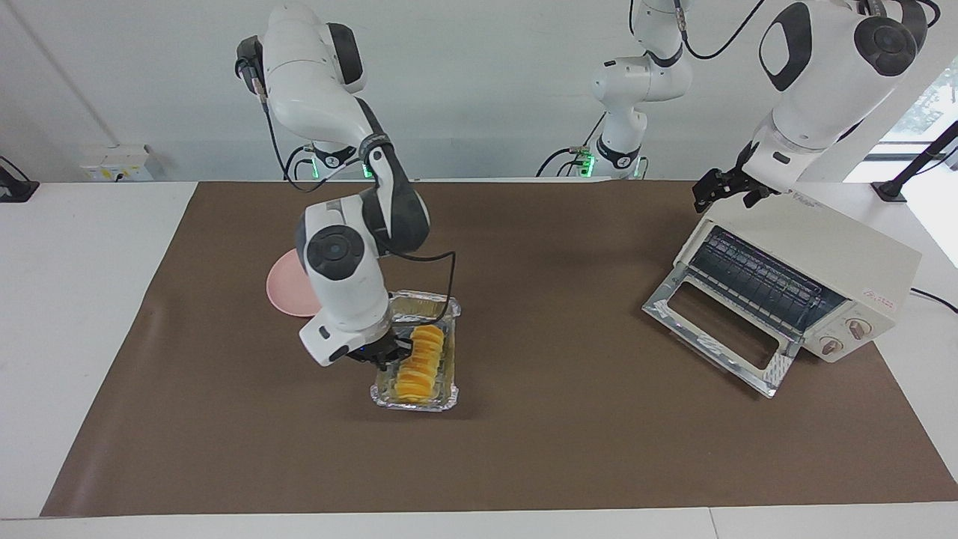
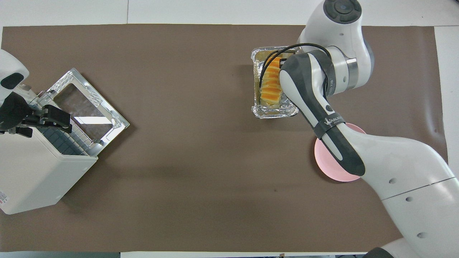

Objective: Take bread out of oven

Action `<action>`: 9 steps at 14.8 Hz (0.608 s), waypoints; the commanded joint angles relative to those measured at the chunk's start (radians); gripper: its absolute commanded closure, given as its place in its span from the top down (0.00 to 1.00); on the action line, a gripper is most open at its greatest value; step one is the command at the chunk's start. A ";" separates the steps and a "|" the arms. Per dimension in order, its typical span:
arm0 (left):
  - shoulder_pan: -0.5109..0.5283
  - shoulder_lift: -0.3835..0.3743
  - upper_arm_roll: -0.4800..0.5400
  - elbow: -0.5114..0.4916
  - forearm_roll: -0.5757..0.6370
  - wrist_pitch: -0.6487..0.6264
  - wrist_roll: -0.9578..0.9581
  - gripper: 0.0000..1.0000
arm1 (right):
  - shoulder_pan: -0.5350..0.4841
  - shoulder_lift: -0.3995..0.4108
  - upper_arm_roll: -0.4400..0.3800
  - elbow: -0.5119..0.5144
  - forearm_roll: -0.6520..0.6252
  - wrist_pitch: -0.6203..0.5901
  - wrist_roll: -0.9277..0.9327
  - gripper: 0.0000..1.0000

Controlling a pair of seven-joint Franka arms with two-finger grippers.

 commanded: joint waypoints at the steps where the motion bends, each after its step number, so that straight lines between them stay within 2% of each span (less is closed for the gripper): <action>1: 0.016 -0.019 -0.008 -0.013 -0.011 0.000 0.007 1.00 | -0.096 0.015 0.011 0.001 0.015 0.023 -0.140 0.00; 5: 0.016 -0.021 -0.008 -0.013 -0.011 0.000 0.007 1.00 | -0.190 0.045 0.011 -0.045 0.029 0.118 -0.296 0.00; 9: 0.016 -0.021 -0.008 -0.013 -0.011 0.000 0.007 1.00 | -0.230 0.107 0.011 -0.040 0.024 0.178 -0.338 0.00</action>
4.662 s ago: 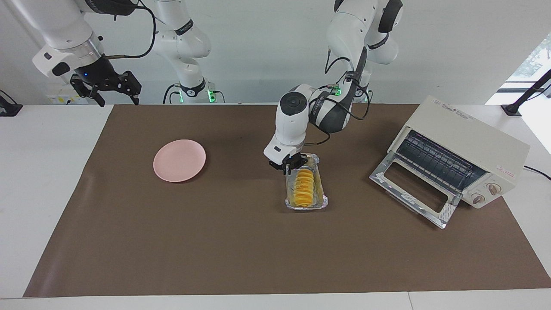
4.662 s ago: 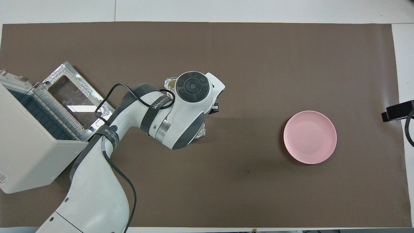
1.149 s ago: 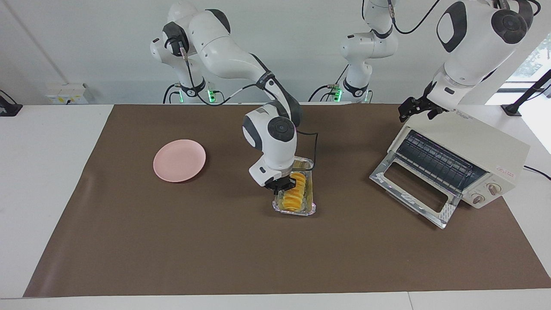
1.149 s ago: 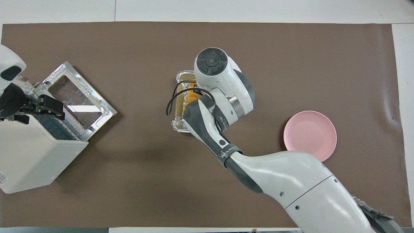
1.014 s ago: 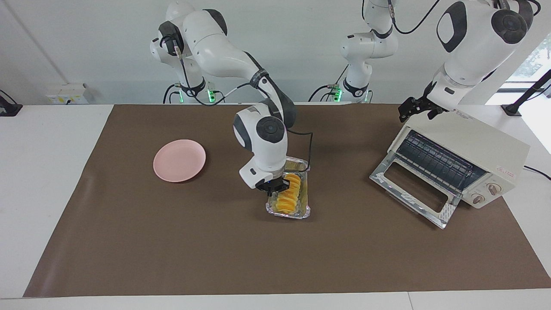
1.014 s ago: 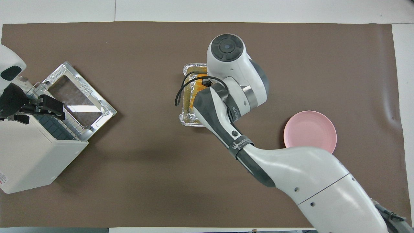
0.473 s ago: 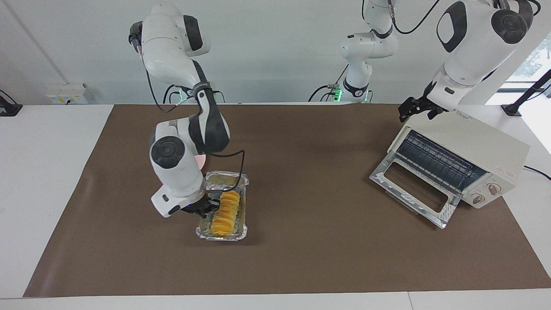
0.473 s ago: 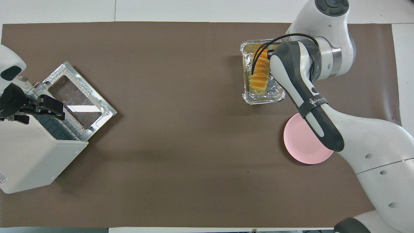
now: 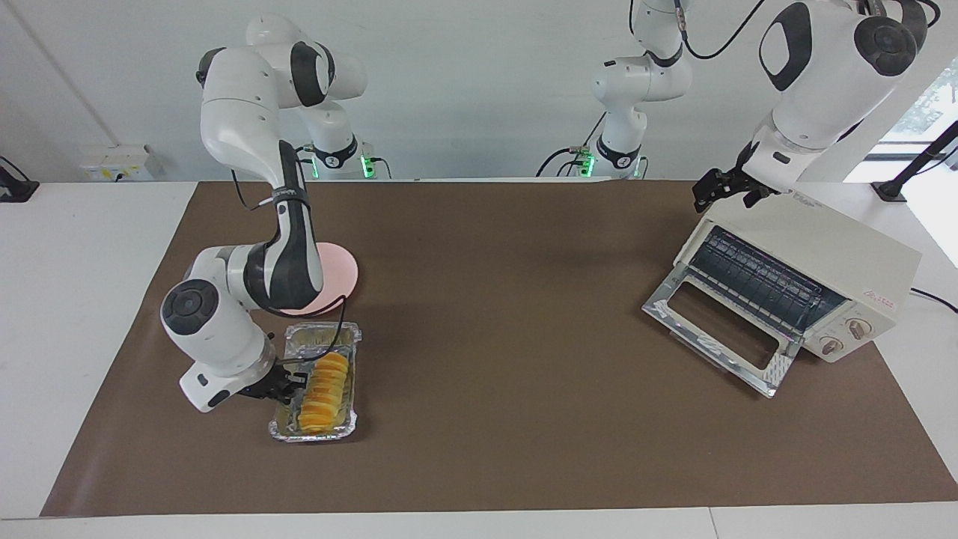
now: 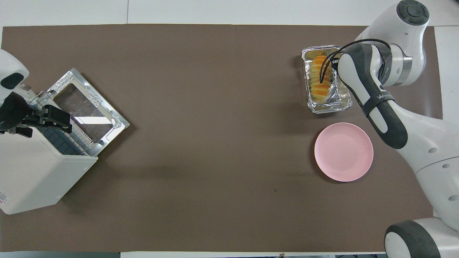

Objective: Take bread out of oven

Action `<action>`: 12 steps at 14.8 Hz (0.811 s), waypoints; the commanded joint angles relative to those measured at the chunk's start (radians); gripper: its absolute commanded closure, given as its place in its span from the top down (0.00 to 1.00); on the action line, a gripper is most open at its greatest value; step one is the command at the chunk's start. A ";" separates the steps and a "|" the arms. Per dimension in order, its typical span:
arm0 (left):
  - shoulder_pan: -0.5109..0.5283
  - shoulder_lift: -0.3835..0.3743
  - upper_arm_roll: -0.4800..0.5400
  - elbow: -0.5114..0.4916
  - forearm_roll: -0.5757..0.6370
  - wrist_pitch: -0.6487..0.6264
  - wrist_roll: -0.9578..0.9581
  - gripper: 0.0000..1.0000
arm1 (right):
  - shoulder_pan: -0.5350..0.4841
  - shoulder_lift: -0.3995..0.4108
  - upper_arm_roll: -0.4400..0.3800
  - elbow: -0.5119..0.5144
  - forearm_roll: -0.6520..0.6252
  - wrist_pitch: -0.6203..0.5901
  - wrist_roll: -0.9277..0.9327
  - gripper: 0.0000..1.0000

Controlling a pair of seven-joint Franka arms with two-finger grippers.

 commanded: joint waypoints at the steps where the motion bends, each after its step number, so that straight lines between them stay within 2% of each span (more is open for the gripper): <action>1: 0.016 -0.021 -0.008 -0.013 -0.011 0.000 0.007 1.00 | -0.011 0.012 0.012 -0.002 0.015 0.056 -0.041 0.00; 2: 0.016 -0.019 -0.008 -0.012 -0.011 0.000 0.007 1.00 | -0.011 0.012 0.012 -0.002 0.012 0.056 -0.043 0.00; 3: 0.016 -0.021 -0.008 -0.012 -0.011 0.000 0.007 1.00 | -0.011 0.009 0.010 -0.002 0.011 0.051 -0.043 0.09; 4: 0.016 -0.021 -0.008 -0.013 -0.011 0.000 0.007 1.00 | -0.009 0.001 0.010 -0.004 0.011 0.041 -0.041 0.94; 5: 0.016 -0.021 -0.008 -0.013 -0.011 0.000 0.007 1.00 | -0.008 -0.011 0.009 -0.004 0.008 0.027 -0.040 1.00; 10: 0.016 -0.021 -0.008 -0.012 -0.011 0.000 0.007 1.00 | 0.010 -0.084 0.007 0.007 0.005 -0.152 -0.040 1.00; 12: 0.016 -0.021 -0.008 -0.012 -0.011 0.000 0.007 1.00 | 0.036 -0.091 0.004 0.010 0.002 -0.171 -0.037 1.00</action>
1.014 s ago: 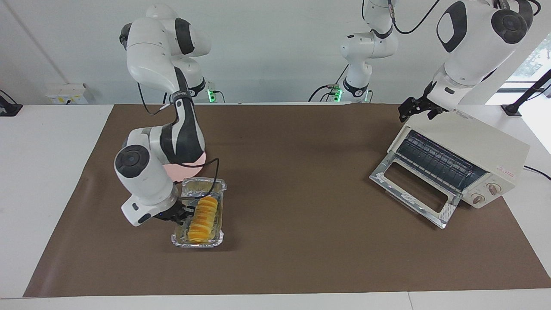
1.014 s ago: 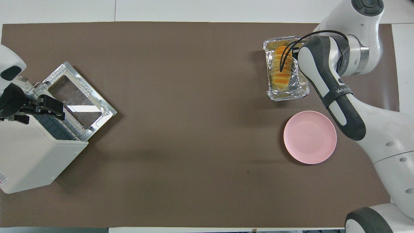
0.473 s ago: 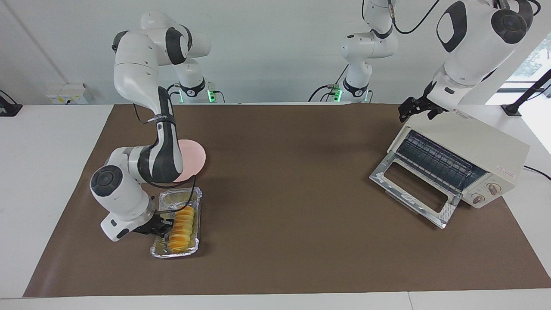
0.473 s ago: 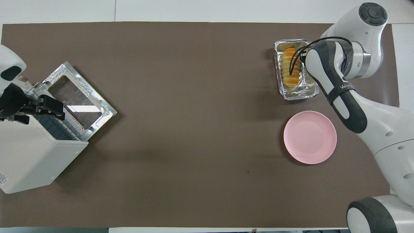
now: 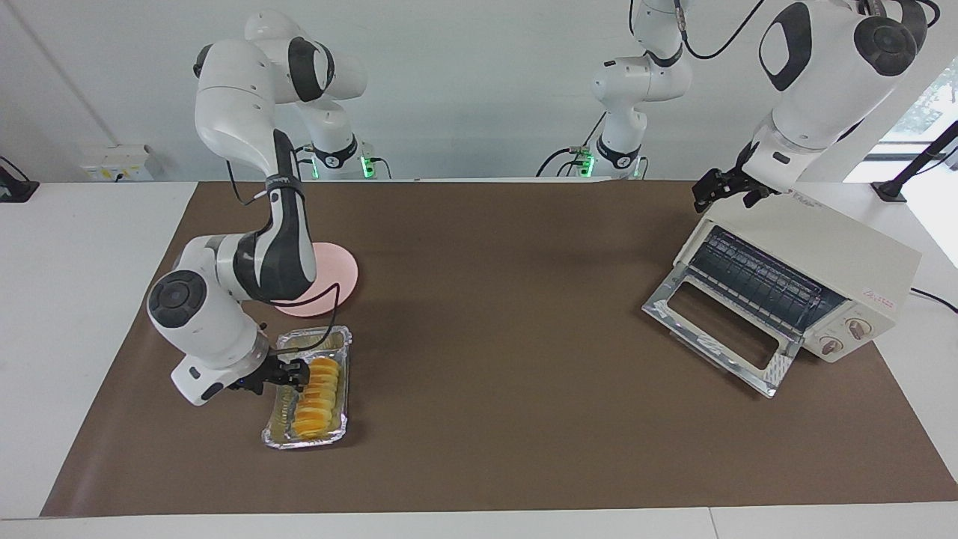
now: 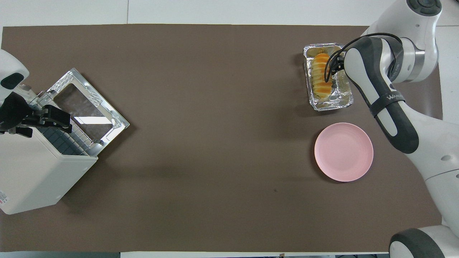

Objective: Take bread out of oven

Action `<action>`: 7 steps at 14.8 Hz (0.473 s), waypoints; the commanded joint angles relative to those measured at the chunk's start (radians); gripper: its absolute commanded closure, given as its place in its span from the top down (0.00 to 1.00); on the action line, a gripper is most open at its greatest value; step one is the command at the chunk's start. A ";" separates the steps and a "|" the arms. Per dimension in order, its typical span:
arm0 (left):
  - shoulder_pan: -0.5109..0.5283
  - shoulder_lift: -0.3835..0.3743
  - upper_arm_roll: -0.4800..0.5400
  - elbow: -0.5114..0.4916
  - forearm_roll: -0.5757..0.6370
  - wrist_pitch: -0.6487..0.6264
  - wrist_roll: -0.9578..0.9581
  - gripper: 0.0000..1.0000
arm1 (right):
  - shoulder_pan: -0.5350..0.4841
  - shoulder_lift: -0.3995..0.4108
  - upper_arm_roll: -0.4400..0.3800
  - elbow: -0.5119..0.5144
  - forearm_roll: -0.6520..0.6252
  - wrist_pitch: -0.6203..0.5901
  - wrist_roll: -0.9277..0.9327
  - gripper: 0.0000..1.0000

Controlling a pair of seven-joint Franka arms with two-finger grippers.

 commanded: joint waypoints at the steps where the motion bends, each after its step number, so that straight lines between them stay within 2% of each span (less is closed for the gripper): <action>1: 0.016 -0.021 -0.008 -0.013 -0.011 0.000 0.007 1.00 | 0.036 -0.014 -0.002 -0.008 -0.012 -0.010 -0.014 1.00; 4: 0.016 -0.019 -0.008 -0.013 -0.011 0.000 0.007 1.00 | 0.068 -0.014 -0.001 -0.020 -0.058 0.041 0.038 1.00; 7: 0.016 -0.019 -0.008 -0.012 -0.011 0.000 0.007 1.00 | 0.070 -0.022 -0.001 -0.094 -0.063 0.123 0.040 1.00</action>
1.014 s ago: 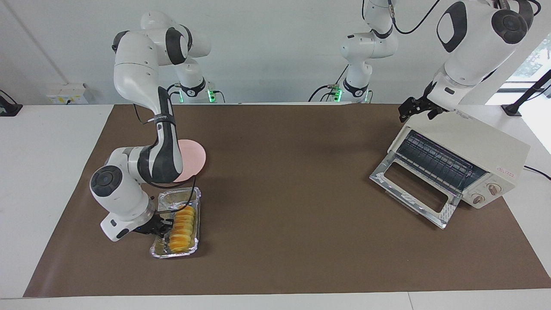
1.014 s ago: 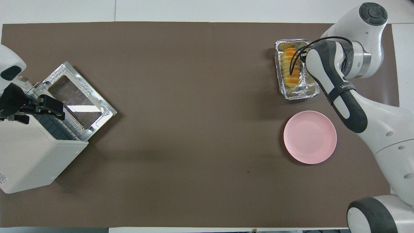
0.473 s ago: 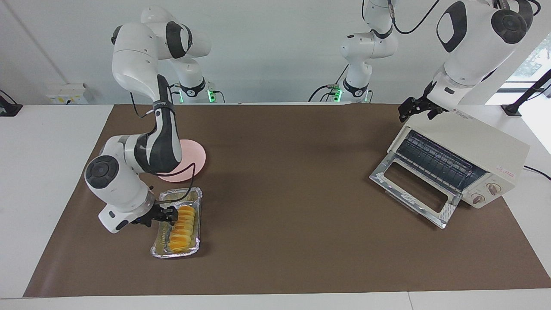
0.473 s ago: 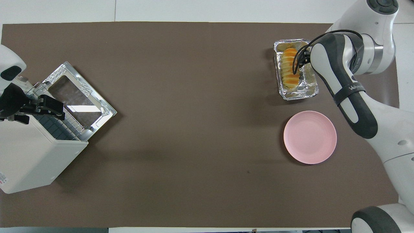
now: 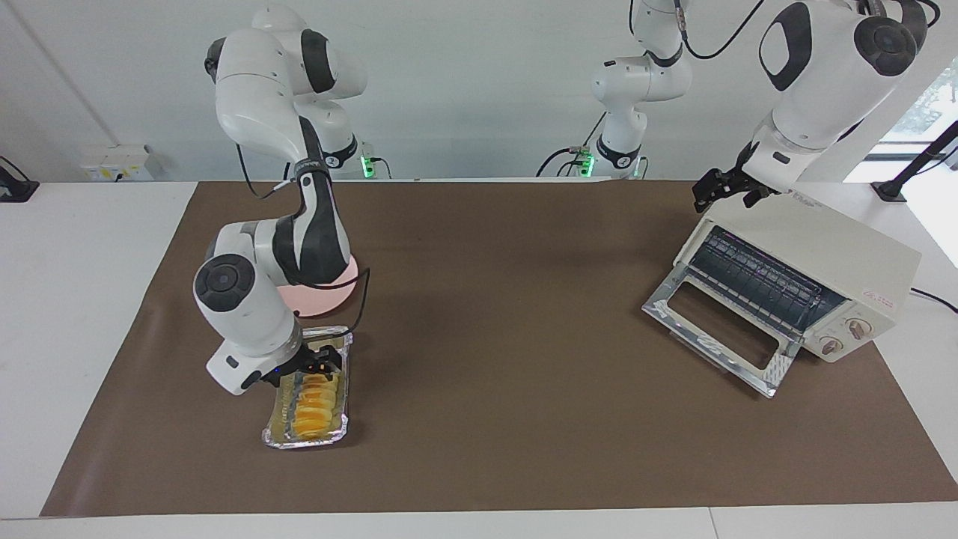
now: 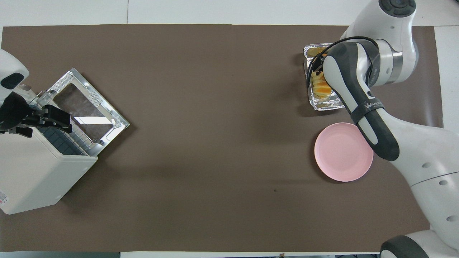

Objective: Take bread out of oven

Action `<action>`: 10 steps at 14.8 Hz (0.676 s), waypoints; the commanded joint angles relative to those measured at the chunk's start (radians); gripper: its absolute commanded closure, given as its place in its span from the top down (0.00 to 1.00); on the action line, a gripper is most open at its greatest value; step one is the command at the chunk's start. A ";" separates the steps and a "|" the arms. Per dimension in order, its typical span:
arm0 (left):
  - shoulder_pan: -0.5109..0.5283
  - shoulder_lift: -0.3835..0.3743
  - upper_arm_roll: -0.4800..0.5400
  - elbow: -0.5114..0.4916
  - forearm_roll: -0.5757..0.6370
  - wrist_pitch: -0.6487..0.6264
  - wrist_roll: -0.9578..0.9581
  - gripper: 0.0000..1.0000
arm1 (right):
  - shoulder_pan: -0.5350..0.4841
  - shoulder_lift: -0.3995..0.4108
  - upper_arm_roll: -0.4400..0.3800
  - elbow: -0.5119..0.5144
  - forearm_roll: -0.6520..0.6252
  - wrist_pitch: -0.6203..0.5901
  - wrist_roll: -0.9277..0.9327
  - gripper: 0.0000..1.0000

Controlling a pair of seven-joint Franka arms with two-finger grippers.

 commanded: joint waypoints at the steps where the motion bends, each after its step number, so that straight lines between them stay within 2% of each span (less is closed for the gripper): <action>1: 0.016 -0.019 -0.008 -0.013 -0.011 0.000 0.007 1.00 | -0.006 -0.023 -0.001 -0.107 -0.023 0.108 0.014 1.00; 5: 0.016 -0.021 -0.008 -0.013 -0.011 0.000 0.007 1.00 | -0.006 -0.032 0.001 -0.172 -0.041 0.187 0.014 1.00; 6: 0.016 -0.019 -0.008 -0.012 -0.011 0.000 0.007 1.00 | -0.006 -0.032 0.001 -0.172 -0.041 0.190 0.021 0.98; 7: 0.016 -0.019 -0.008 -0.013 -0.011 0.000 0.007 1.00 | -0.006 -0.030 0.002 -0.172 -0.041 0.198 0.032 0.91; 8: 0.016 -0.021 -0.008 -0.012 -0.011 0.000 0.007 1.00 | -0.006 -0.030 0.002 -0.175 -0.041 0.205 0.035 0.81; 9: 0.016 -0.019 -0.008 -0.013 -0.011 0.000 0.007 1.00 | -0.006 -0.032 0.002 -0.176 -0.041 0.210 0.035 0.60; 10: 0.016 -0.021 -0.008 -0.013 -0.011 0.000 0.007 1.00 | -0.006 -0.032 0.002 -0.176 -0.039 0.210 0.038 0.26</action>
